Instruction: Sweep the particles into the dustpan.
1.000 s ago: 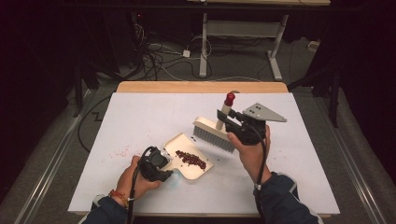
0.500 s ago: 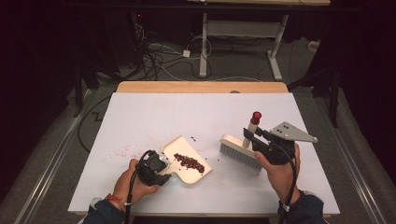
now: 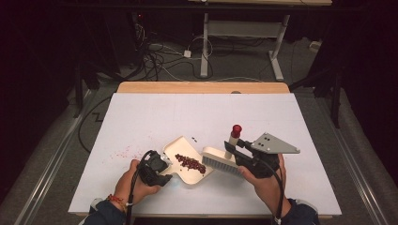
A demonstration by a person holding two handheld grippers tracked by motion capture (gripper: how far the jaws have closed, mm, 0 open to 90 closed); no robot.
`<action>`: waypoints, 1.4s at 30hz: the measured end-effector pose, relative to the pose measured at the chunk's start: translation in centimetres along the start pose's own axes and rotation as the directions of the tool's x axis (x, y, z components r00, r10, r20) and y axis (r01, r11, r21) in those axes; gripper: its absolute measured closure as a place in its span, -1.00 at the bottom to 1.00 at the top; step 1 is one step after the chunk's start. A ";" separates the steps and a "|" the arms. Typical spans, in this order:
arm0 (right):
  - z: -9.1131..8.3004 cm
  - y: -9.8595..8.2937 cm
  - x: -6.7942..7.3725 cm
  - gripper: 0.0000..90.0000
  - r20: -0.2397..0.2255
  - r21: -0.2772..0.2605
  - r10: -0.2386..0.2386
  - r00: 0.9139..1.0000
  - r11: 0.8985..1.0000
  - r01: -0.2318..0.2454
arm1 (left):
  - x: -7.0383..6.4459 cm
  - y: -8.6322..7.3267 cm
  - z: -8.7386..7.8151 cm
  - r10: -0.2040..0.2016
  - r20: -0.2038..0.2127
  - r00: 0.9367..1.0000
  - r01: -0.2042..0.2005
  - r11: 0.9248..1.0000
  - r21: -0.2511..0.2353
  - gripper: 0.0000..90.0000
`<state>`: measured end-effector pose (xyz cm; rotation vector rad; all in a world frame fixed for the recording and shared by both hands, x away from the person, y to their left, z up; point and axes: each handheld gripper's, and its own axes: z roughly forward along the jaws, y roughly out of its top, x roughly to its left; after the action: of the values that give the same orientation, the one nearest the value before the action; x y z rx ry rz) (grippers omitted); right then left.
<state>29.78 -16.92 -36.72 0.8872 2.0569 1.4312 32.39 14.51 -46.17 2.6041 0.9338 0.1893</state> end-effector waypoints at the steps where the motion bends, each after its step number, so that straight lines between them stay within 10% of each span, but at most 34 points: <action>1: 0.0 0.0 0.0 0.55 0.000 0.000 0.000 1.000 1.000 0.000 | 0.0 0.0 0.0 0.001 0.001 1.000 -0.001 1.000 0.002 0.41; 13: -0.6 -0.5 -2.7 0.55 0.126 -0.026 0.011 0.992 1.000 -0.007 | 0.4 -0.6 -1.1 0.019 0.018 1.000 -0.019 1.000 0.007 0.41; 26: 0.3 -1.2 -3.0 0.55 0.134 -0.009 0.019 0.991 1.000 -0.018 | 2.2 -1.8 -2.4 -0.017 0.025 1.000 0.017 1.000 -0.008 0.41; 42: 3.3 -1.0 2.8 0.54 0.078 0.011 -0.104 0.991 0.995 0.104 | 1.7 -1.6 -1.8 -0.018 0.000 1.000 0.018 0.999 0.028 0.41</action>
<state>29.95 -13.05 -38.81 0.8130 2.0202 1.3151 32.27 17.26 -45.13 2.6201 0.9658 0.1728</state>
